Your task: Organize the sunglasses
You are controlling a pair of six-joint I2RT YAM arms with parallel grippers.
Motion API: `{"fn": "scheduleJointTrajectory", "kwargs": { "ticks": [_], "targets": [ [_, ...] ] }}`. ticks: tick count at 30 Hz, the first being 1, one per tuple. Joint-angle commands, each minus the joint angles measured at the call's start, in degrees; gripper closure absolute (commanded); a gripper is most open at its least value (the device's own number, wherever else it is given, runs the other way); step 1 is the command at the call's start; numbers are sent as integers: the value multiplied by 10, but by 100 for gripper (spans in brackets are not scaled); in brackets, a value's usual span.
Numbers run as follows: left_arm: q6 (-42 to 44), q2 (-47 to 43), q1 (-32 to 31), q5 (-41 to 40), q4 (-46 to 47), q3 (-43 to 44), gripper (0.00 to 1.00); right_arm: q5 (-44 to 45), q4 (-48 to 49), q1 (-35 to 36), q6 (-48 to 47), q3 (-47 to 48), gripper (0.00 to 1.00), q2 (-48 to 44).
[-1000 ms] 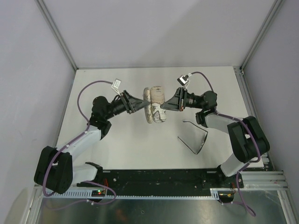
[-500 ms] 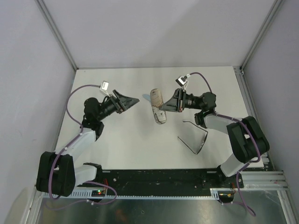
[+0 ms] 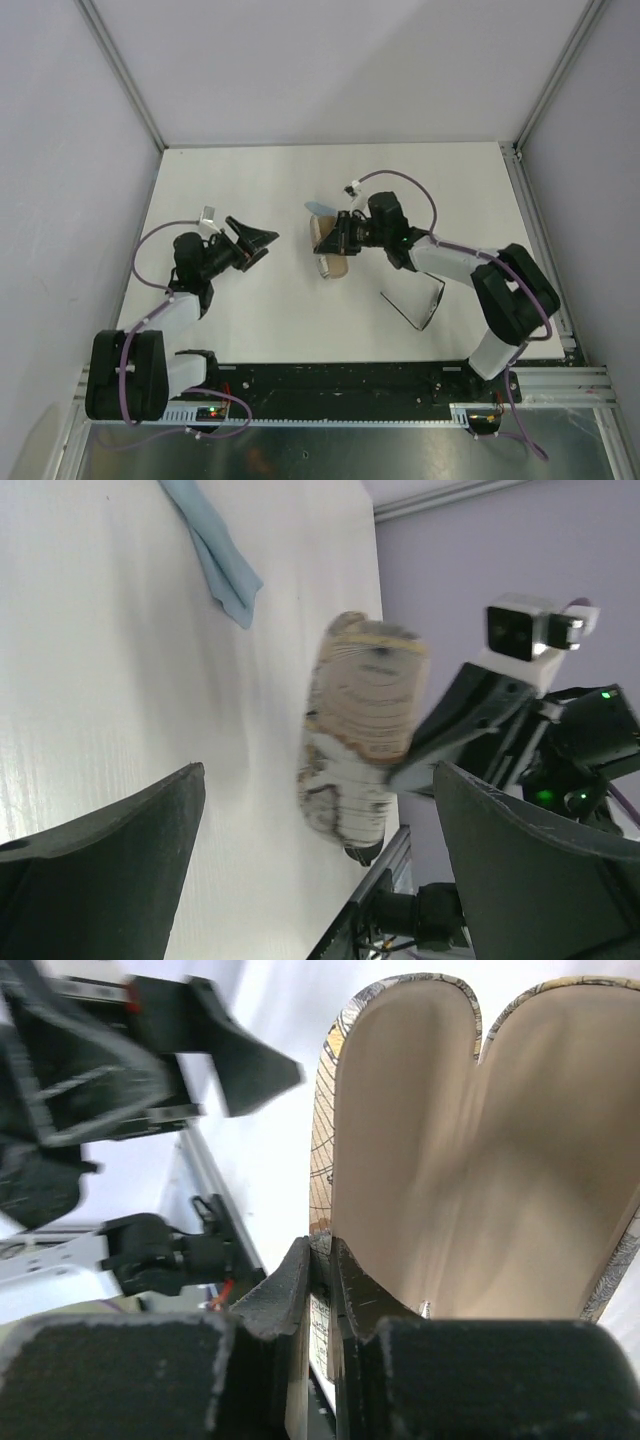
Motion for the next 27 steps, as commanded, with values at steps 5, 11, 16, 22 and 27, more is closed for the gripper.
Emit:
{"fn": "scheduleJointTrajectory", "kwargs": {
  "ticks": [5, 11, 16, 22, 27],
  "targets": [
    [36, -87, 2, -61, -56, -12, 3, 113, -48, 59, -22, 71, 100, 107],
    [83, -147, 3, -127, -155, 0, 3, 129, 17, 81, 32, 133, 100, 184],
    [116, -177, 3, -159, -222, 23, 2, 140, 41, 88, 65, 186, 93, 230],
    [125, -184, 3, -170, -238, 26, 1, 143, 38, 86, 80, 235, 59, 261],
    [127, -185, 3, -173, -246, 32, 1, 154, -23, 70, 23, 259, 48, 231]
  ]
}}
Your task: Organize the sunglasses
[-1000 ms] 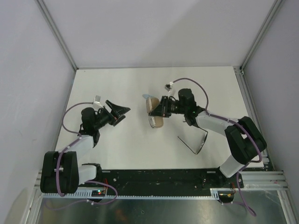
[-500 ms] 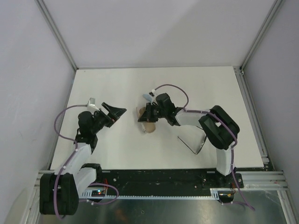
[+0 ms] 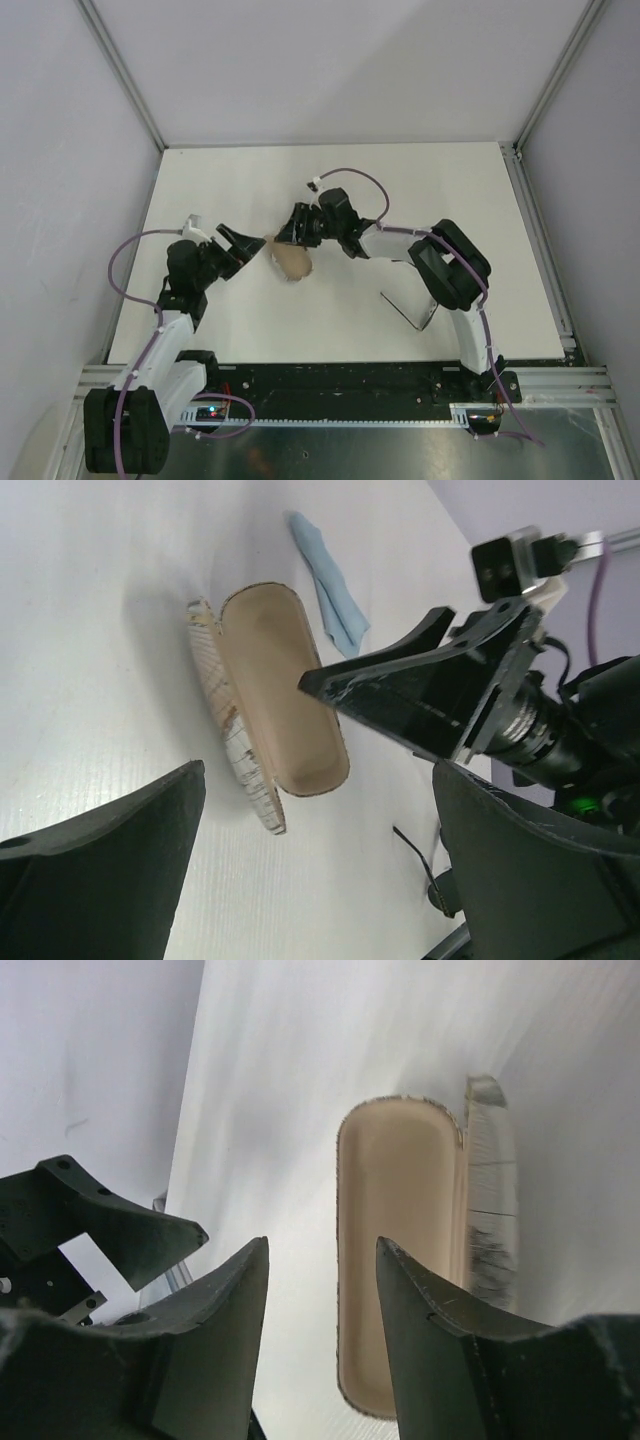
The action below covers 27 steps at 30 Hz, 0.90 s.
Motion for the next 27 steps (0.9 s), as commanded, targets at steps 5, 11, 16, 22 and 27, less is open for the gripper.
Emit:
{"fn": "scheduleJointTrajectory", "kwargs": {
  "ticks": [5, 11, 16, 22, 27],
  "targets": [
    [28, 2, 3, -17, -14, 37, 1, 47, -99, -38, -149, 39, 52, -66],
    [43, 22, 3, -2, -14, 52, 3, 150, -248, -58, -295, 90, 69, -59],
    [52, 37, 3, 5, -14, 63, 4, 222, -320, -68, -352, 129, 72, -28],
    [53, 53, 1, 6, -13, 66, 5, 262, -366, -83, -377, 170, 76, 13],
    [55, 70, -6, 5, -9, 66, 5, 274, -406, -89, -390, 220, 77, 54]
  ]
}}
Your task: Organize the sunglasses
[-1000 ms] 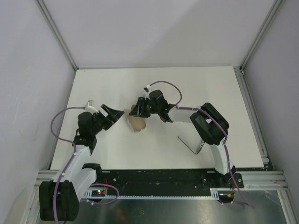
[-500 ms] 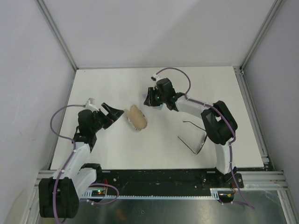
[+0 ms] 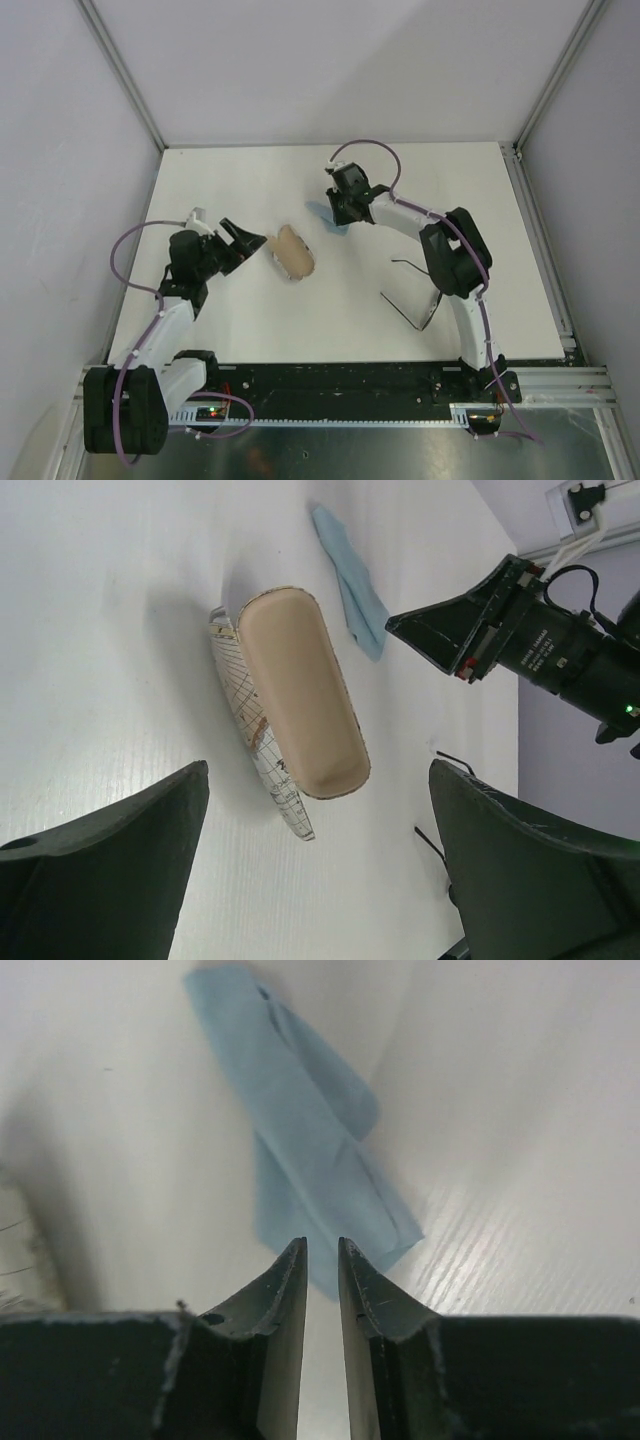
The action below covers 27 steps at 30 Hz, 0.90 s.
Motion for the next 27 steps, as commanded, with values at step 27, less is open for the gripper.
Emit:
{"fn": "scheduleJointTrajectory", "kwargs": {
  "ticks": [27],
  "targets": [
    [19, 267, -86, -104, 55, 105, 26, 20, -50, 20, -11, -193, 100, -150]
  ]
}}
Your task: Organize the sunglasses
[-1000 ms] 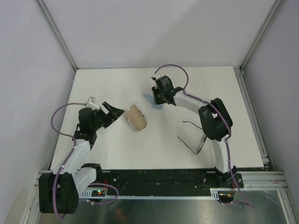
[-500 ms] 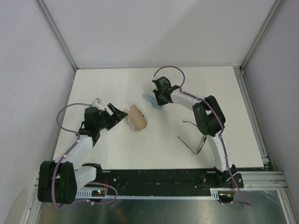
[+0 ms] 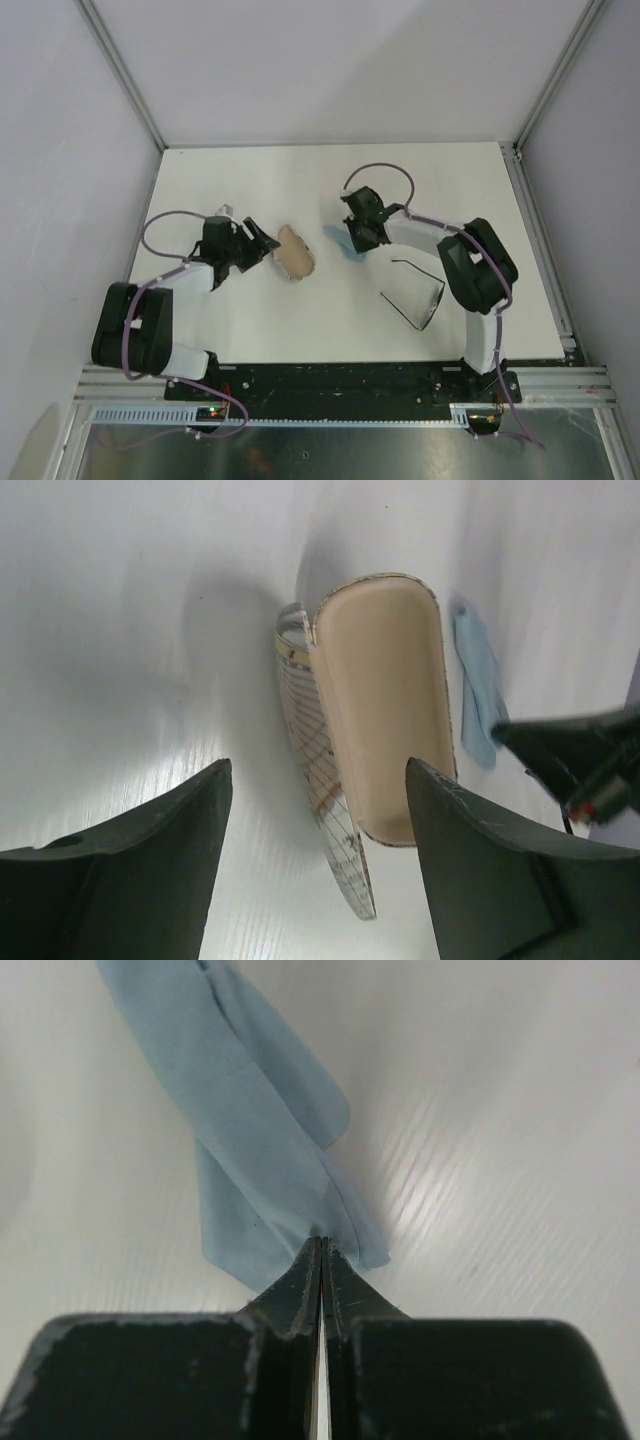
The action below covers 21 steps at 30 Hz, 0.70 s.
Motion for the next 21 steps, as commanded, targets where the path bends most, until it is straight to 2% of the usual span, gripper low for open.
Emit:
{"fn": "scheduleJointTrajectory", "kwargs": {
  "ticks": [1, 3, 7, 9, 17, 19, 21],
  "targets": [
    [20, 51, -12, -28, 31, 44, 28, -13, -8, 23, 15, -69, 100, -86],
    [21, 73, -13, -28, 37, 54, 35, -23, -8, 32, 21, -98, 100, -114],
    [24, 114, -13, -25, 45, 77, 58, -27, -12, 55, 35, -142, 100, -160],
    [22, 134, -13, -27, 47, 92, 64, -31, -15, 71, 42, -159, 100, -178],
    [16, 209, -13, -38, 50, 187, 70, -51, -7, 126, 79, -230, 100, -238],
    [16, 232, -14, -41, 51, 217, 71, -57, -2, 129, 87, -245, 97, -251],
    [17, 253, -13, -42, 51, 248, 72, -59, 1, 129, 92, -257, 88, -265]
  ]
}}
